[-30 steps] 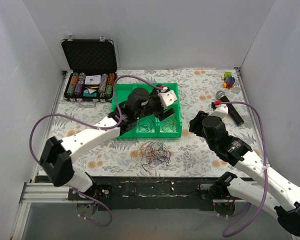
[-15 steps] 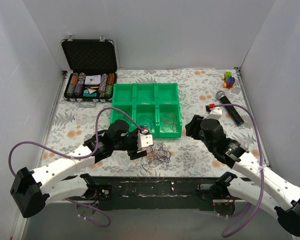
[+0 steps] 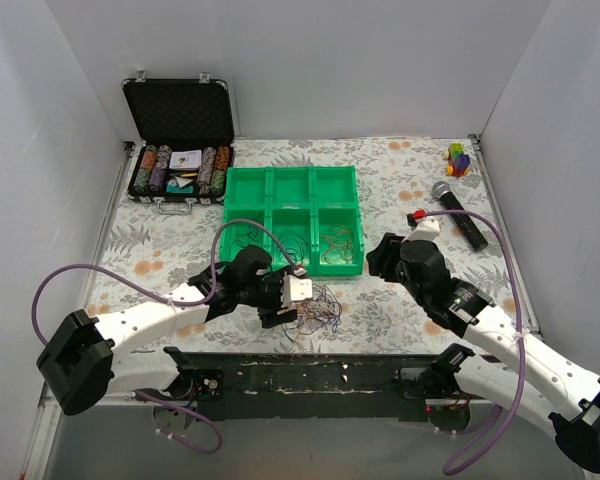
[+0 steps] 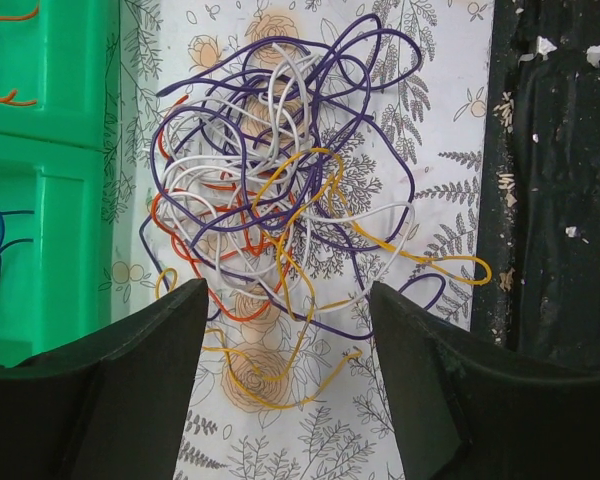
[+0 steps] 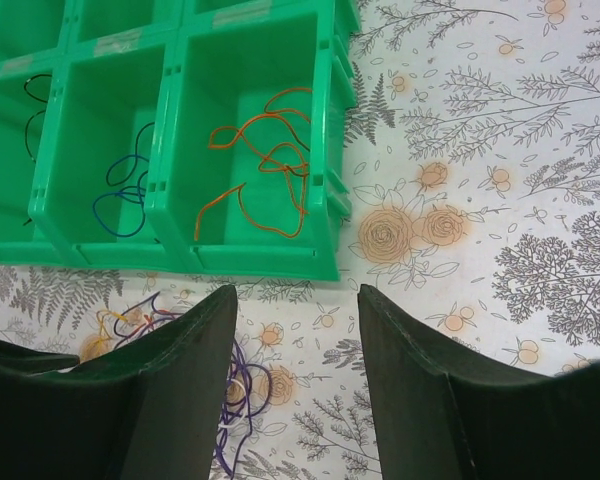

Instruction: Untangle the cables

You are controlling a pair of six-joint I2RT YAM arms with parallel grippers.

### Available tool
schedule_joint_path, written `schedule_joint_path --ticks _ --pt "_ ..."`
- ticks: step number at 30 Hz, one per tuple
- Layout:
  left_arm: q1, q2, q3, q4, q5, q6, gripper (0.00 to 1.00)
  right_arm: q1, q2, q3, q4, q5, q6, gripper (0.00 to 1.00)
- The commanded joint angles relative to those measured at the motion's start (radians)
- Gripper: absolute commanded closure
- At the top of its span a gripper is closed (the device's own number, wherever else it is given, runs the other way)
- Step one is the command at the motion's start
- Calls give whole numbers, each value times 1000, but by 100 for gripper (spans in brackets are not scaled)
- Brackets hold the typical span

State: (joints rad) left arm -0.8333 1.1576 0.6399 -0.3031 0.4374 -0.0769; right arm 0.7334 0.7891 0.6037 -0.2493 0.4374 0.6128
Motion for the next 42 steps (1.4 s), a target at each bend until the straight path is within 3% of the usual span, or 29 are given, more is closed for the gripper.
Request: schedule_joint_path --ticks 1,9,13,16,23,31,42 --pt "0 30 -5 59 38 25 36 -3 -16 -9 70 -11 -19 40" --pt "0 125 30 93 63 34 55 -3 -24 -35 90 -14 -19 40" --pt "0 136 40 107 63 45 86 -3 -27 -33 88 -17 -22 40" --pt "0 108 52 101 63 42 100 -5 -25 -39 110 -52 -30 40" --pt "0 -24 110 -10 113 5 100 40 16 -108 272 -177 -22 40" --pt "-1 -104 173 -151 124 35 100 253 79 -122 358 -85 -10 38" --pt "-3 -183 345 -257 149 14 100 343 226 -170 495 -91 54 38"
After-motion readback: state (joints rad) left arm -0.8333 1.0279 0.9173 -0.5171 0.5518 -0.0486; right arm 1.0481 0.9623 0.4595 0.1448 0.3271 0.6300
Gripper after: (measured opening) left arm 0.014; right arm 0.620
